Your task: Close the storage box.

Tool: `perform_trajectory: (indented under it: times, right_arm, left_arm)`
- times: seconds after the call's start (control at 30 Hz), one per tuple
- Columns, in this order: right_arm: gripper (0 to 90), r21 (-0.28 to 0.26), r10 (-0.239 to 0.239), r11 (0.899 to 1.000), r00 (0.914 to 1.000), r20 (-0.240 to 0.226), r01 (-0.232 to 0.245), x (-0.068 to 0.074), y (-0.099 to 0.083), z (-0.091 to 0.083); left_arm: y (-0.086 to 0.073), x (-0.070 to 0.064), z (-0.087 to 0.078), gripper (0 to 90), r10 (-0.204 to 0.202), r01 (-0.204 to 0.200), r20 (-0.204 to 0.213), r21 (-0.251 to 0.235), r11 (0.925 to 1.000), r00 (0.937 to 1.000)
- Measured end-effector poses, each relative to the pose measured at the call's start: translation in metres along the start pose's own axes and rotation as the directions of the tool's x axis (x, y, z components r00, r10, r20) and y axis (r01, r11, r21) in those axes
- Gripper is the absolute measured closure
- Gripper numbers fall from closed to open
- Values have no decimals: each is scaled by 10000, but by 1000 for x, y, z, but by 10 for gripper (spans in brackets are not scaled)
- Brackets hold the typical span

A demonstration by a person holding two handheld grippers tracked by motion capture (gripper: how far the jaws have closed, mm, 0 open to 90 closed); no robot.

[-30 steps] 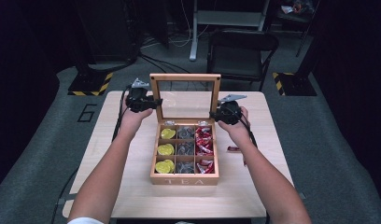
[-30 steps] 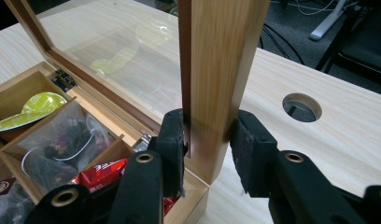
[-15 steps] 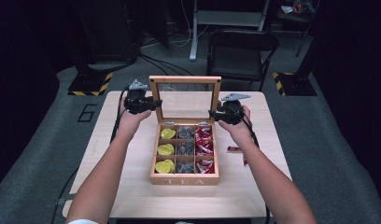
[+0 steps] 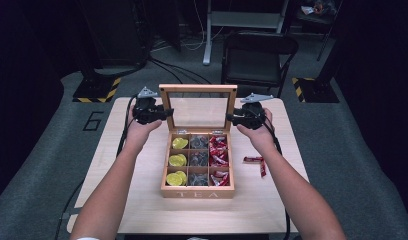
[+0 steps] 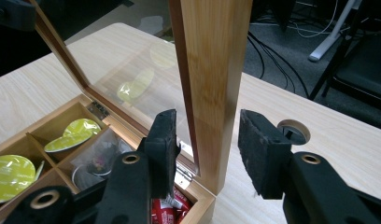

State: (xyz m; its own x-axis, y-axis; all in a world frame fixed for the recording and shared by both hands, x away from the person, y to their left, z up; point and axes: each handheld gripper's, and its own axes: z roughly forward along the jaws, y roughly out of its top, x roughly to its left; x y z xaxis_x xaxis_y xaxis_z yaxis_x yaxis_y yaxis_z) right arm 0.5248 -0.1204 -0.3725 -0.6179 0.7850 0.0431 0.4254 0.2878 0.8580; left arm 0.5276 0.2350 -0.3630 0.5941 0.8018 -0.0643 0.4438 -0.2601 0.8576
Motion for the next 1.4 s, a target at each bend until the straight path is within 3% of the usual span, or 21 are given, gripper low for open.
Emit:
perform_trajectory:
  times: [0.17, 0.37, 0.43, 0.87, 1.4]
  right_arm:
    - [592, -193, -307, 9993, 9995, 44, 308, 4, 7, -7]
    - [598, -234, -339, 9992, 9994, -7, 338, 6, 13, -10]
    - [639, -246, -601, 9979, 9981, 116, 604, 7, 16, -13]
    - [642, -5, -1028, 9947, 9947, 64, 1029, 11, 14, -18]
    - [629, -143, -1076, 9941, 9942, 73, 1077, 20, 2, -27]
  left_arm:
    - [-6, 1, -2, 592, -207, 213, 187, -338, 9992, 9996]
    - [-7, -1, -5, 586, -98, 104, 222, -286, 9995, 9997]
    - [-7, -1, -5, 583, -75, 81, 239, -279, 9996, 9997]
    - [-7, -4, -10, 538, -347, 354, 430, -140, 9993, 9985]
    - [-5, -17, -37, 502, 174, -159, 622, -257, 9995, 9979]
